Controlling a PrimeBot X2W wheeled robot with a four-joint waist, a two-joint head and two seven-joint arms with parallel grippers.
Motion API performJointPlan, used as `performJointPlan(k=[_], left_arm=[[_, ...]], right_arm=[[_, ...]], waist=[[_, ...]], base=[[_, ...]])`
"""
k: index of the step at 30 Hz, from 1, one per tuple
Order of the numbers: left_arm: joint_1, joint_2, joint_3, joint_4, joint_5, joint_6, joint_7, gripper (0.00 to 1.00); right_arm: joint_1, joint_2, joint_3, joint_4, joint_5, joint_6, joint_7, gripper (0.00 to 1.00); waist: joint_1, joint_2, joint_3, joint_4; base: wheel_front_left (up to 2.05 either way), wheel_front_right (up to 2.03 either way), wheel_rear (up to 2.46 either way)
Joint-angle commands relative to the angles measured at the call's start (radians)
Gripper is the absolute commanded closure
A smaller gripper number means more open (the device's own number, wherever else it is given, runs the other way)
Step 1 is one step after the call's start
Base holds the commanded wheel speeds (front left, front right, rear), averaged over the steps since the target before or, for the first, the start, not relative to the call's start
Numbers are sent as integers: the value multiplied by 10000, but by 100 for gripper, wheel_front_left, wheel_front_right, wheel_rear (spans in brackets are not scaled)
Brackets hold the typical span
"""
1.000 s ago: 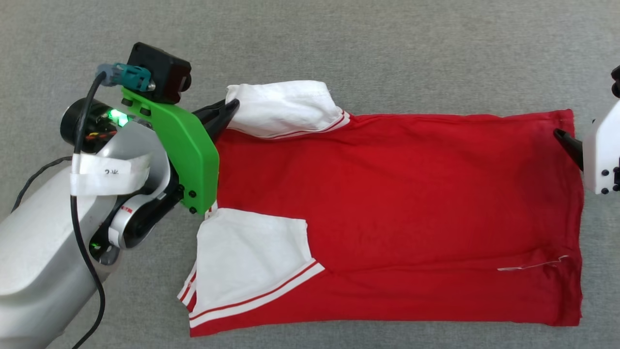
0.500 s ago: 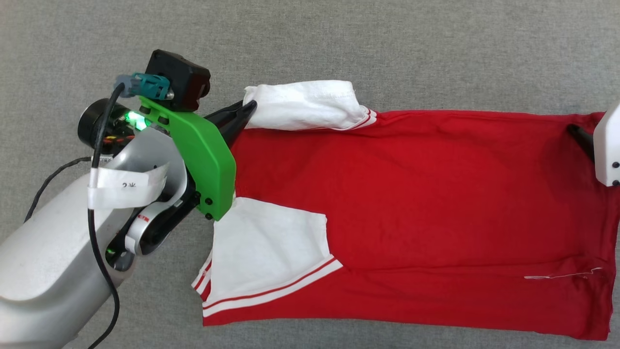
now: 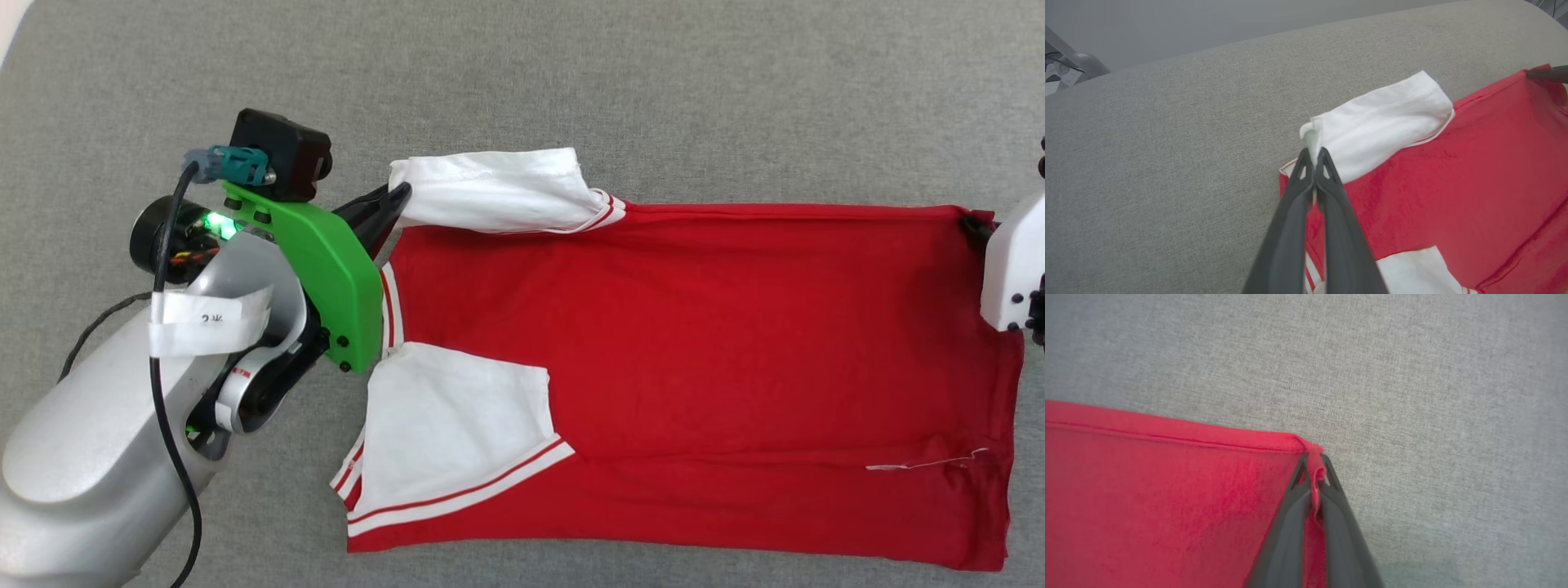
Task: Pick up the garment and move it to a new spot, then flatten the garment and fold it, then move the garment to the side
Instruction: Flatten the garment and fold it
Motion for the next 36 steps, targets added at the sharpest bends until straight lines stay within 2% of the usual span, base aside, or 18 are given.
performJointPlan(k=[1, 9, 19, 28, 36], left_arm=[[236, -40, 95, 119, -146, 85, -151, 100], [968, -41, 75, 422, -489, 100, -412, 100], [2337, 195, -45, 154, -822, 390, -695, 100], [3709, 381, -488, 132, -1035, 499, -819, 100], [4147, 212, -1107, 808, -769, 316, -859, 100]], right_arm=[[243, -2, -114, 90, 132, -9, -292, 100], [1174, 120, -660, -158, 508, -9, -1628, 100], [3228, 221, -1224, -1294, 1467, -9, -2446, 100], [5211, -62, -1100, -2620, 2316, -9, -2272, 100], [6145, -901, -414, -3366, 2569, -9, -1952, 100]], waist=[[0, 0, -459, -66], [0, 0, -1384, -108], [0, 0, -2115, -23], [0, 0, -2296, -24], [0, 0, -2272, -72]], base=[[0, 0, 0], [0, 0, 0], [0, 0, 0], [0, 0, 0], [0, 0, 0]])
